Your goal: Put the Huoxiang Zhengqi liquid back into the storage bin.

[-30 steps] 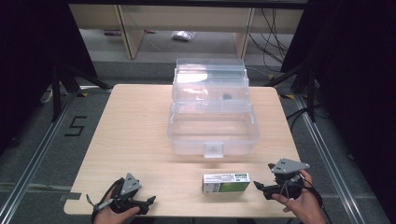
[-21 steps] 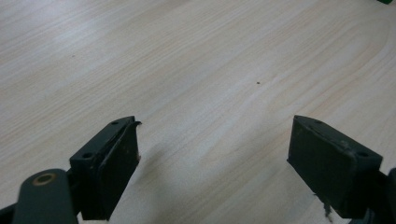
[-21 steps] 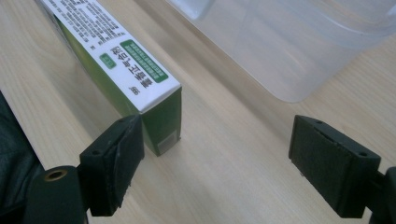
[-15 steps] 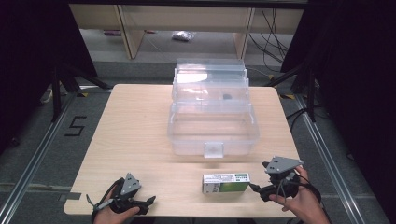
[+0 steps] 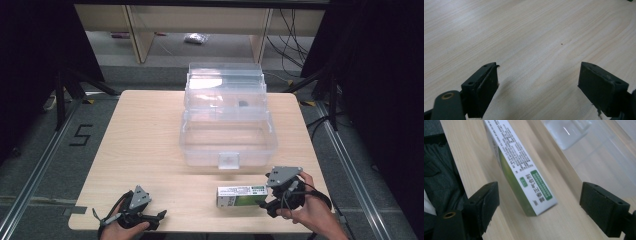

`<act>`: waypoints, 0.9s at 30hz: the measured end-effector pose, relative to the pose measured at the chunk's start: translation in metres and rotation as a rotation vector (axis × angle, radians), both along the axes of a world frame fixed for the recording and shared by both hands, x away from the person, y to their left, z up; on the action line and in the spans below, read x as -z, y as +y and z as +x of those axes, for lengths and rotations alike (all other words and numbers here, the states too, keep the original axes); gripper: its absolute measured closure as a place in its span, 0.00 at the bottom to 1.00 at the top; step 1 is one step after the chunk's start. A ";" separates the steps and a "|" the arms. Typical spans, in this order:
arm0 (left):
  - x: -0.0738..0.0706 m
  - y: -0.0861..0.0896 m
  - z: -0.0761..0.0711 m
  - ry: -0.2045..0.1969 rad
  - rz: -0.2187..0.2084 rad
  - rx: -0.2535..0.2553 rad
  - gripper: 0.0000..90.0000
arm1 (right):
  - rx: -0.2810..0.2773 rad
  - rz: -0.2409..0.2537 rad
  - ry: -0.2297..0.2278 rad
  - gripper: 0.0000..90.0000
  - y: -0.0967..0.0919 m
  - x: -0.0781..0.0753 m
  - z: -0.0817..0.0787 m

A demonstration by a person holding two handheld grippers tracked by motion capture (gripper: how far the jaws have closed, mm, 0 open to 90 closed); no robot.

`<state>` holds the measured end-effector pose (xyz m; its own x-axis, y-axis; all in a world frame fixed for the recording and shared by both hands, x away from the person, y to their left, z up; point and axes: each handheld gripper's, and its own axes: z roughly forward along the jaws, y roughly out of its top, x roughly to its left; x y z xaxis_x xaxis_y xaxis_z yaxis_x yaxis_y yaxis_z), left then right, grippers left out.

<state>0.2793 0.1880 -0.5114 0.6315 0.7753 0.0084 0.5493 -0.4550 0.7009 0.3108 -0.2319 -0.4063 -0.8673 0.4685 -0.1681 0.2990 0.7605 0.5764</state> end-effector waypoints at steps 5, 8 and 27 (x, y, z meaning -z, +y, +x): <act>0.000 0.000 0.000 -0.002 0.001 0.001 0.17 | -0.033 -0.028 0.010 0.20 0.012 0.000 0.003; 0.000 0.000 0.000 0.003 0.004 0.007 0.17 | -0.047 -0.045 0.016 0.20 0.018 0.000 0.004; -0.001 -0.001 -0.001 0.003 -0.017 0.002 0.17 | -0.109 -0.129 0.074 0.20 0.048 0.009 0.016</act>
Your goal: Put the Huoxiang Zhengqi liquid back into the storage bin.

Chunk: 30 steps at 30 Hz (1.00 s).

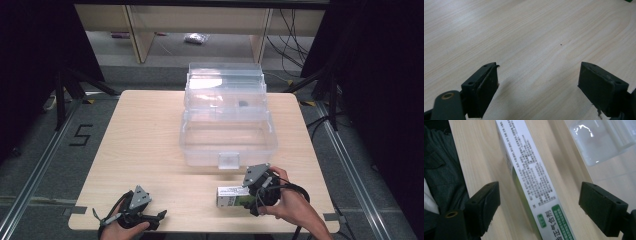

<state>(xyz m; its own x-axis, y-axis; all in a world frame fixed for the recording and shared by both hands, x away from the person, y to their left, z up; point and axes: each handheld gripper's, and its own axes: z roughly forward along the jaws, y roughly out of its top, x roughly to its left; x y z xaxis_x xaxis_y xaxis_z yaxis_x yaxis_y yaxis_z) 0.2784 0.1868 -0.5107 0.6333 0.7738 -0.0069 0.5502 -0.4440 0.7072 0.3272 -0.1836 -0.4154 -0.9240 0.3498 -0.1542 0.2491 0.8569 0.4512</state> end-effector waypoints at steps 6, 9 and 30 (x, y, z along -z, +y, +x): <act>0.001 0.000 0.000 -0.005 0.002 0.006 0.17 | -0.007 -0.041 0.025 0.21 0.009 0.005 0.003; 0.000 0.001 0.000 0.001 0.017 0.017 0.17 | -0.027 -0.065 0.040 0.21 0.013 0.008 0.006; 0.000 0.000 0.001 -0.004 0.015 0.010 0.17 | -0.055 -0.168 0.108 0.31 0.026 0.025 0.019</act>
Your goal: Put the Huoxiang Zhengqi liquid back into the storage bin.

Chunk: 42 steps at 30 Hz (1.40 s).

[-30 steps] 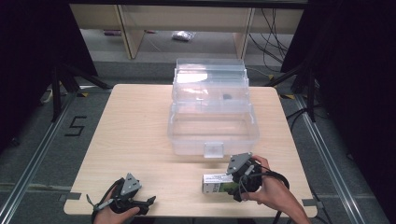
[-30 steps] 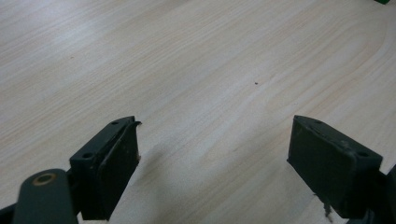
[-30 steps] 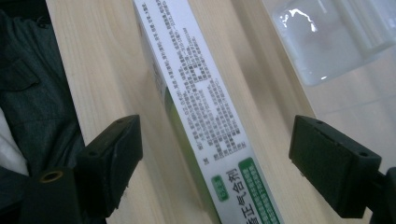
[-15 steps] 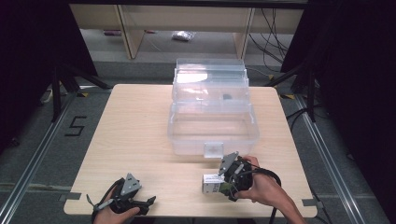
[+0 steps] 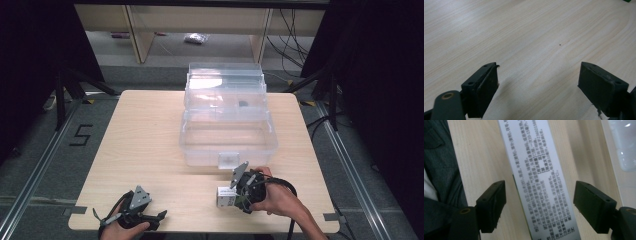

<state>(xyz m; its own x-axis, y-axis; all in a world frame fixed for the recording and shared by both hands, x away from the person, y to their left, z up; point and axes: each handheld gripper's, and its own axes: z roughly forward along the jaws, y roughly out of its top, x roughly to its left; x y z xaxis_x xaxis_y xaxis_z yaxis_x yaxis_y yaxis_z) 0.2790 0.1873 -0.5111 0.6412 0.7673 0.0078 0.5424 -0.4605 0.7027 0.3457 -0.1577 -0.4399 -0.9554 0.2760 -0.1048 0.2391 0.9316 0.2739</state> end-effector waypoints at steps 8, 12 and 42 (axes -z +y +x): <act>0.000 0.000 0.000 0.000 0.000 -0.001 0.17 | -0.006 -0.042 0.027 0.36 0.003 0.003 0.002; 0.000 0.000 0.000 0.004 0.000 0.003 0.17 | -0.027 -0.054 0.046 0.41 0.005 0.005 0.003; 0.000 0.001 0.000 0.000 0.004 0.000 0.17 | -0.200 -0.168 0.099 0.72 0.013 -0.012 0.014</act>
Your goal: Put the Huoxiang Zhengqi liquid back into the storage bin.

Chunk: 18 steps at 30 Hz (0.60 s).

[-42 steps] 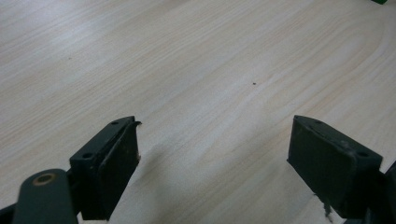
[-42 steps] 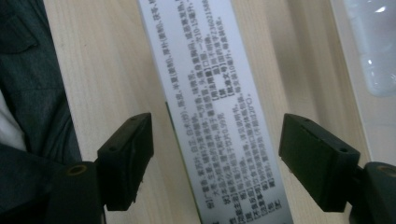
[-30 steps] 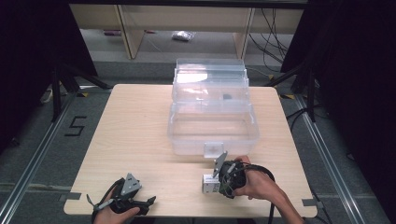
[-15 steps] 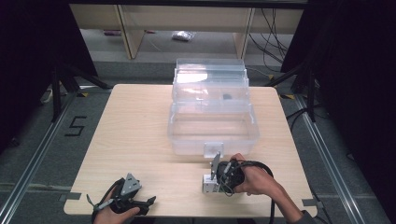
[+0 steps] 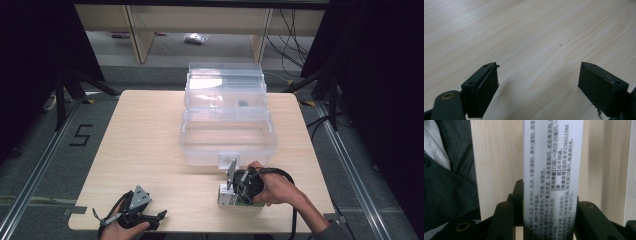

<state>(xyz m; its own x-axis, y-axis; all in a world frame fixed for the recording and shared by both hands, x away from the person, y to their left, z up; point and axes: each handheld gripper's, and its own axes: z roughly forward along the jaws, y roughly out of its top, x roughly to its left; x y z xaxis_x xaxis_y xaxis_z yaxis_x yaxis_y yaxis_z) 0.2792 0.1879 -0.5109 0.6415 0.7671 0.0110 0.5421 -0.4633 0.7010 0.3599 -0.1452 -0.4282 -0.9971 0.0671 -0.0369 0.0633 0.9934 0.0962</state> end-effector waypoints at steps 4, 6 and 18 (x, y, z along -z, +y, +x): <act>-0.001 0.000 0.000 0.004 0.000 0.005 0.17 | -0.017 0.020 -0.007 0.72 -0.004 -0.009 0.003; 0.000 0.000 0.000 0.005 -0.004 0.003 0.17 | 0.025 0.015 -0.001 0.72 -0.006 -0.015 0.001; 0.000 0.000 0.000 0.005 -0.007 -0.010 0.17 | 0.031 0.051 -0.012 0.72 -0.016 -0.049 0.013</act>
